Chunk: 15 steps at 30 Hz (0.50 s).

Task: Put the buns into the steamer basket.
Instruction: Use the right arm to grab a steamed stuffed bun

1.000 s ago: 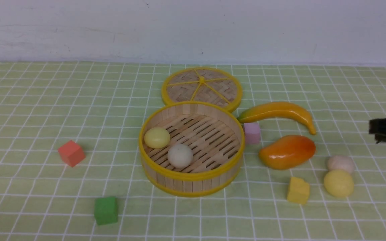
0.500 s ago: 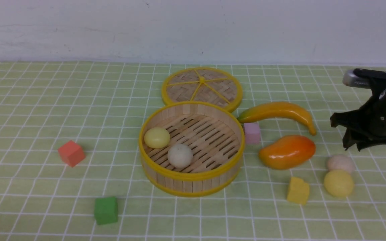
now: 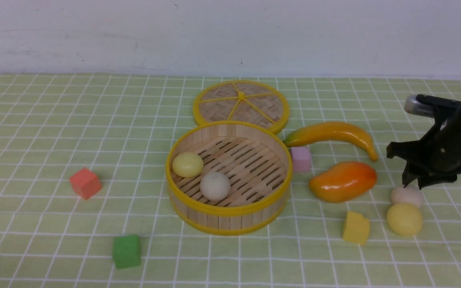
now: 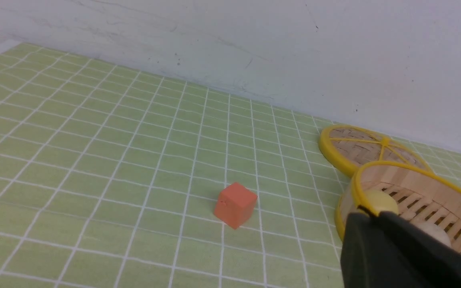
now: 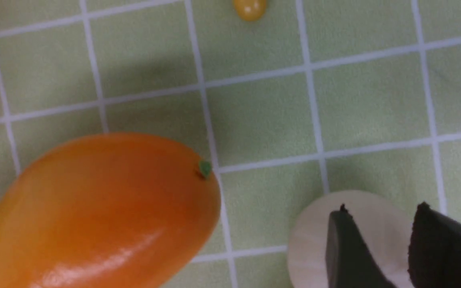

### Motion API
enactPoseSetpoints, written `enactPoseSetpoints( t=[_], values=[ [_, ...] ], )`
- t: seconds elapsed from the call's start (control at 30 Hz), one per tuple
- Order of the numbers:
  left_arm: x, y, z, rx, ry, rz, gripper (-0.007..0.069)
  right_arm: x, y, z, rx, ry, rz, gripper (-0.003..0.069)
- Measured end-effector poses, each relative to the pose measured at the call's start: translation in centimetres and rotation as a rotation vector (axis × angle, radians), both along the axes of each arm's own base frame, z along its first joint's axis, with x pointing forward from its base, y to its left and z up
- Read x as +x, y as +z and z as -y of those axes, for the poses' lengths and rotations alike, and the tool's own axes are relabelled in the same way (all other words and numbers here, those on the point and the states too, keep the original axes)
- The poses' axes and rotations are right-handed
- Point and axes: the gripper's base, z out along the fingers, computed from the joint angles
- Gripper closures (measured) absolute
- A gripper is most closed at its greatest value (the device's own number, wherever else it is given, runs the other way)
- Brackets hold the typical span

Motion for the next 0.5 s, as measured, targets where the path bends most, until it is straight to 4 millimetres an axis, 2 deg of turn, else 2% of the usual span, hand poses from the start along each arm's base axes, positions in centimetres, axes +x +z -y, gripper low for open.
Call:
enactPoseSetpoints(
  t=[0.13,0.23,0.3,0.37,0.4,0.43,0.5],
  values=[
    [0.0,0.0,0.0,0.0,0.0,0.0,0.0603,0.2,-1.4,0.0,-0.002,0.011,-0.033,0.0421],
    [0.0,0.0,0.0,0.0,0.0,0.0,0.0603,0.3,-1.5,0.0,-0.005,0.018,-0.038,0.0449],
    [0.0,0.0,0.0,0.0,0.0,0.0,0.0602,0.3,-1.5,0.0,-0.007,0.026,-0.039,0.0482],
    [0.0,0.0,0.0,0.002,0.001,0.001,0.0599,0.2,-1.5,0.0,-0.01,0.035,-0.046,0.0561],
    [0.0,0.0,0.0,0.005,0.001,0.001,0.0598,0.2,-1.4,0.0,-0.01,0.037,-0.046,0.0579],
    [0.0,0.0,0.0,0.011,0.003,0.004,0.0596,0.1,-1.3,0.0,-0.012,0.04,-0.048,0.0637],
    [0.0,0.1,0.0,0.022,0.002,0.013,0.0594,-0.1,-0.8,0.0,-0.018,0.054,-0.051,0.0659]
  ],
)
